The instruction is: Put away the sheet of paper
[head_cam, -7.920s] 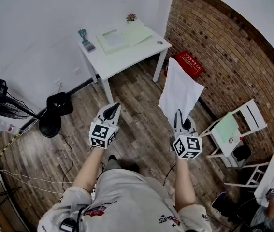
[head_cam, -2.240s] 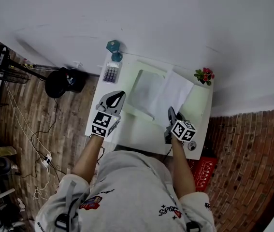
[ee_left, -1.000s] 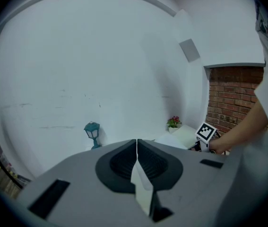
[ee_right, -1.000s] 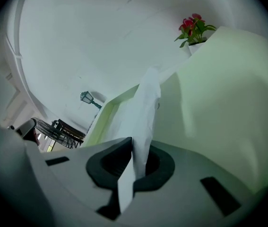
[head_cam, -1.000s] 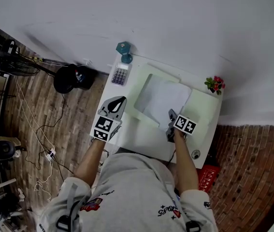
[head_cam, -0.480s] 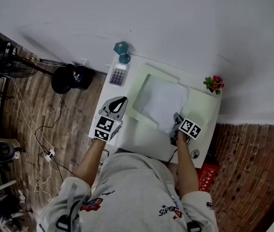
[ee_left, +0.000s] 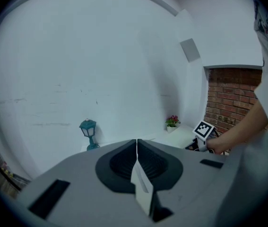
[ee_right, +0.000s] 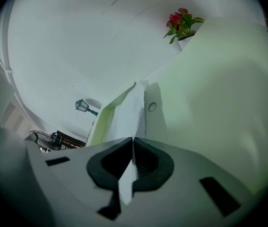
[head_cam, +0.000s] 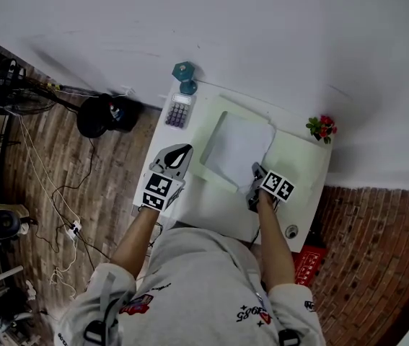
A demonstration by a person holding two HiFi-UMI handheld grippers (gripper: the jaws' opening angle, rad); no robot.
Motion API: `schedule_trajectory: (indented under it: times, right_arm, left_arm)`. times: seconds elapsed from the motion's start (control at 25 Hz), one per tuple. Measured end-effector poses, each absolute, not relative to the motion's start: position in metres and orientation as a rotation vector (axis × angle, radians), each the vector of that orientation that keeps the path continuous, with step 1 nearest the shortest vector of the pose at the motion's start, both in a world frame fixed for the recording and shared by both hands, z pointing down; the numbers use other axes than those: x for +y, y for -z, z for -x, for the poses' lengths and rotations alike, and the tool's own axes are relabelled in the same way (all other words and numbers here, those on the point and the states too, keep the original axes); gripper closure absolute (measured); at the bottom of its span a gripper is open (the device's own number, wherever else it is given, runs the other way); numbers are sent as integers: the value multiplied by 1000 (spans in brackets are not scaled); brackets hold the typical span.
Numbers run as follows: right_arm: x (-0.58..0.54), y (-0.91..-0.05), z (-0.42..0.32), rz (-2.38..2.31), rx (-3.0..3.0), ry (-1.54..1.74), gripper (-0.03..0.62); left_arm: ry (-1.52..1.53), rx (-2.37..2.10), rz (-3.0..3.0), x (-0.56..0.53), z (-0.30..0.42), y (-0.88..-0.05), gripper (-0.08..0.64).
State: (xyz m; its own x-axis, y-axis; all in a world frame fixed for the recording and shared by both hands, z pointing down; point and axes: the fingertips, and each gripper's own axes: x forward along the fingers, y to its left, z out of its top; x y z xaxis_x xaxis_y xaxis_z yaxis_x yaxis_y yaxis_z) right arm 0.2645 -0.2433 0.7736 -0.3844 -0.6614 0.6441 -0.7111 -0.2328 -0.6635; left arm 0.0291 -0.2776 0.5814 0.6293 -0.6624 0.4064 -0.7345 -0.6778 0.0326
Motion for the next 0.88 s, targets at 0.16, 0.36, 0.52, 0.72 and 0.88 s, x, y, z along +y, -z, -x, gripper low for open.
schedule_trajectory:
  times: [0.16,0.36,0.52,0.72,0.88]
  right_arm:
    - [-251,-776,-257,-1712,-1908,-1718,584]
    - [-259,-778,-245,-1685,-1908,-1715,584]
    - [-264,-779,-235,-1682,-1909,-1704,584]
    - [-266,-780,-229,-1694,-1897,-1712,584]
    - [-269,-780,-226,-1696,-1890,-1720,584]
  left_arm:
    - [-526,-1170,-2658,-279,-24,-580,535]
    - [-535,-1177,-2642,-279,-17,-582,535]
    - [-518,-1188,-2645,-280,-13,-583,535]
    - [-545,-1181,-2621,-278,-6,-586,535]
    - [-510,-1200,-2632,-281,-1,-583,535]
